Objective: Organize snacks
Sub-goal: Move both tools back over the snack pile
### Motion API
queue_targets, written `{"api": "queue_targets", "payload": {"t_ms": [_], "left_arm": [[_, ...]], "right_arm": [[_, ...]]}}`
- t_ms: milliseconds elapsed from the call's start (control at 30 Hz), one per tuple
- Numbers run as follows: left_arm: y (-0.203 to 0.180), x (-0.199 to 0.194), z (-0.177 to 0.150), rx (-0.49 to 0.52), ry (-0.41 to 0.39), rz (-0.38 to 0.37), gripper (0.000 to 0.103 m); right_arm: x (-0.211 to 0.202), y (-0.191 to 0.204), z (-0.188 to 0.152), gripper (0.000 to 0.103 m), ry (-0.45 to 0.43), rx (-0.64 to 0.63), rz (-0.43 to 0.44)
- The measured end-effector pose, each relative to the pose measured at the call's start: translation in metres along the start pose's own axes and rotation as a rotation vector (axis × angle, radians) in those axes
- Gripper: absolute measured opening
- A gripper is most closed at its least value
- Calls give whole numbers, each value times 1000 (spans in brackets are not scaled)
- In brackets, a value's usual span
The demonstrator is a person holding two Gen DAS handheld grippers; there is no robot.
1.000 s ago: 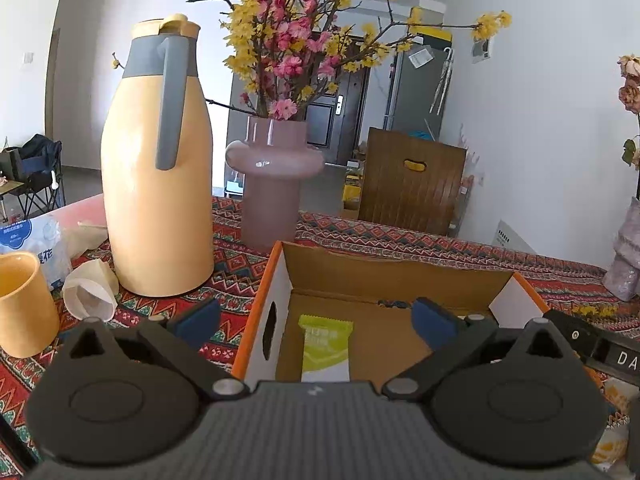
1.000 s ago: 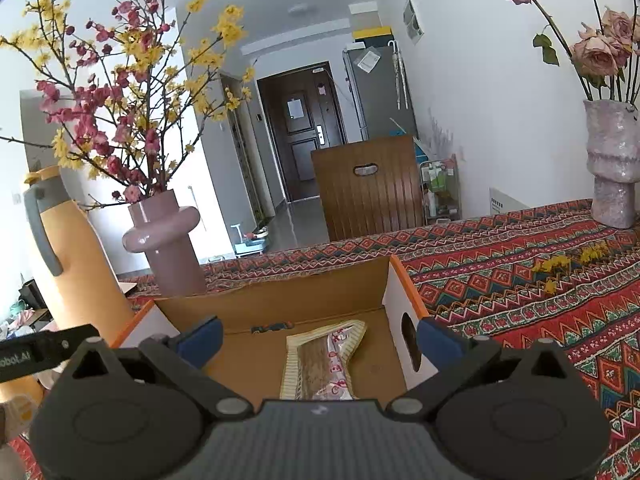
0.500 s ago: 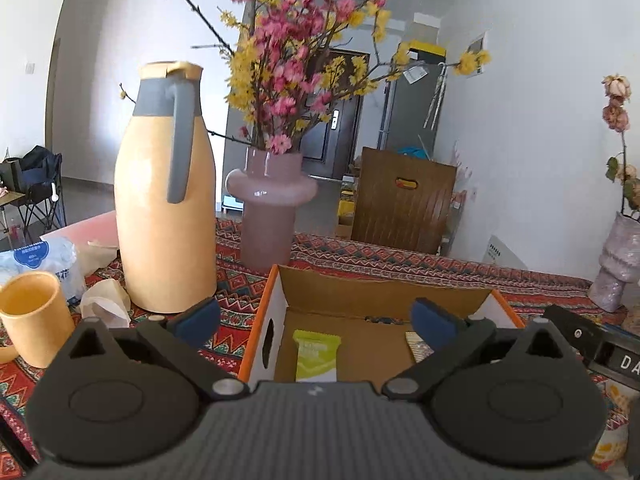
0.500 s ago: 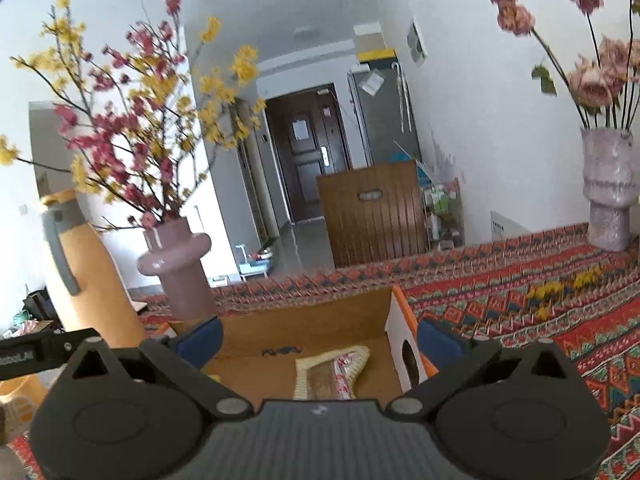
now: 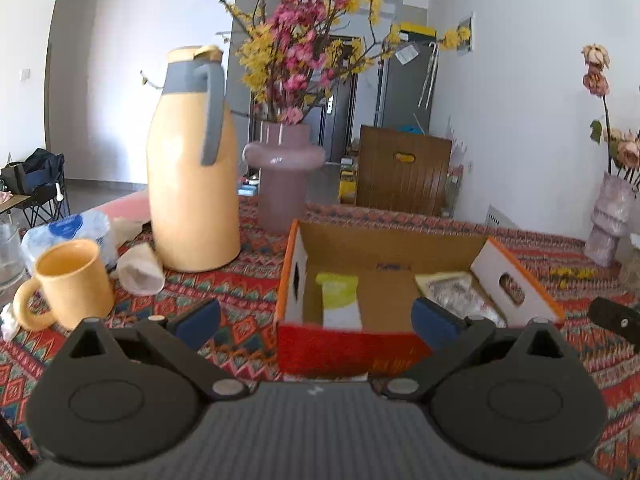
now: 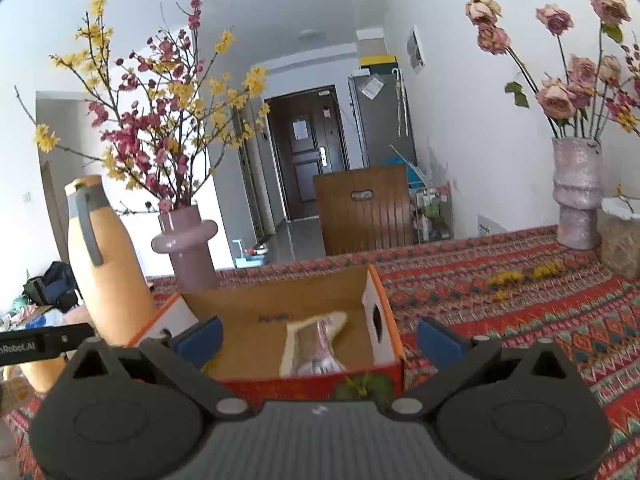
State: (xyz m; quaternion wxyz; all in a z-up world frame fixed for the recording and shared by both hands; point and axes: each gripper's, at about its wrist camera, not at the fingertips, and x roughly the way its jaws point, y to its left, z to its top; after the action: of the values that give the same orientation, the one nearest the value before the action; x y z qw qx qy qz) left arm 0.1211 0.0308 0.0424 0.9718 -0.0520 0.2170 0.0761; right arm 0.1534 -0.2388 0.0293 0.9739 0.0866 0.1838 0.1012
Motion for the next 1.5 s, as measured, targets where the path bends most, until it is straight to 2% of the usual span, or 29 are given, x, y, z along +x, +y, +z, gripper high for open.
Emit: {"api": "queue_targets", "payload": {"t_ms": [233, 567, 933, 1100, 1233, 1500], "left_arm": [[15, -12, -33, 22, 25, 4, 103], [31, 5, -69, 7, 49, 18, 103], [36, 13, -71, -20, 85, -14, 103], [37, 13, -70, -28, 92, -10, 103], [38, 14, -70, -35, 96, -8, 103], [39, 15, -71, -45, 106, -16, 103]], "right_arm": [[-15, -15, -29, 103, 61, 33, -30], [-14, -31, -60, 103, 136, 91, -59], [-3, -37, -74, 103, 163, 131, -61], [-8, -30, -75, 103, 112, 83, -44], [-7, -26, -73, 103, 134, 47, -39], [-2, -39, -65, 103, 176, 27, -117]]}}
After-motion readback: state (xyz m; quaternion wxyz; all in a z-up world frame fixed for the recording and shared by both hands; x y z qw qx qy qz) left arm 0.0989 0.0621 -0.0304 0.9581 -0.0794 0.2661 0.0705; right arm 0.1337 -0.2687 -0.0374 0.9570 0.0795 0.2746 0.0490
